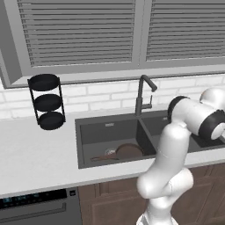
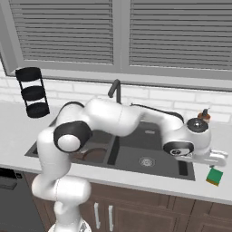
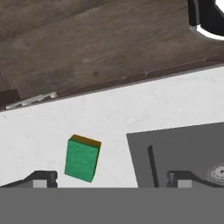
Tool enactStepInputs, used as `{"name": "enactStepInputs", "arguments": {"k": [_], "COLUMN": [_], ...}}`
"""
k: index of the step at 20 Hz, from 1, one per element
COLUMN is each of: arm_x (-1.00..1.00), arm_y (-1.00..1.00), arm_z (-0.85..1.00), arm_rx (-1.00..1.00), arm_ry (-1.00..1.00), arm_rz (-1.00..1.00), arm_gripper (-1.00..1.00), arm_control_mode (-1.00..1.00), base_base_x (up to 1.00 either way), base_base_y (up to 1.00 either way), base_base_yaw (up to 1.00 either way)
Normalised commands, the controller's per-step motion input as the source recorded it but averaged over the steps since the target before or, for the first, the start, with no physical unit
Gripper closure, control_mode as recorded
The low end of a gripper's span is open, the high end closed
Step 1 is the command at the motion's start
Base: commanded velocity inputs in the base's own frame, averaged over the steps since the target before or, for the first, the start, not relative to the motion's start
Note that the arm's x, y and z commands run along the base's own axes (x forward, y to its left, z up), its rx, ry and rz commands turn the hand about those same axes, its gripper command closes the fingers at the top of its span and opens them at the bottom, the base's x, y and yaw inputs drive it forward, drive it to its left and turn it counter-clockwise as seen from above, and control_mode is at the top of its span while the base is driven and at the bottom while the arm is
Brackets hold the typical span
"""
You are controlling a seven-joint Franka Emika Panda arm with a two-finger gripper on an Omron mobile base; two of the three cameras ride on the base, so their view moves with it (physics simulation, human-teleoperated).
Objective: Pick the pan and sponge and place them into the sink. Then turn on the water.
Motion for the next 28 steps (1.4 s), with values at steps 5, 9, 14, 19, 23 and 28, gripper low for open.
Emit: {"name": "enactStepInputs", "arguments": {"k": [5, 9, 14, 19, 23, 28], "arm_x": [0.04, 0.03, 0.22, 0.40, 0.38, 0.31], "arm_y": [-0.49, -0.51, -0.24, 0.00, 0.00, 0.00], "arm_z": [-0.12, -0.06, -0.03, -0.13, -0.26, -0.35], "arm_rx": [0.12, 0.14, 0.10, 0.00, 0.00, 0.00], "arm_ry": [0.00, 0.00, 0.00, 0.00, 0.00, 0.00], "arm_rz": [-0.04, -0.05, -0.02, -0.05, -0.05, -0.04], "arm_gripper": [-1.00, -1.00, -1.00, -1.00, -1.00, -1.00], "arm_control_mode": [-1.00, -1.00, -1.00, -1.00, -1.00, -1.00], "base_base_x": [0.00, 0.00, 0.00, 0.00, 0.00, 0.00], "base_base_y": [0.00, 0.00, 0.00, 0.00, 0.00, 0.00], "base_base_yaw": [0.00, 0.00, 0.00, 0.00, 0.00, 0.00]}}
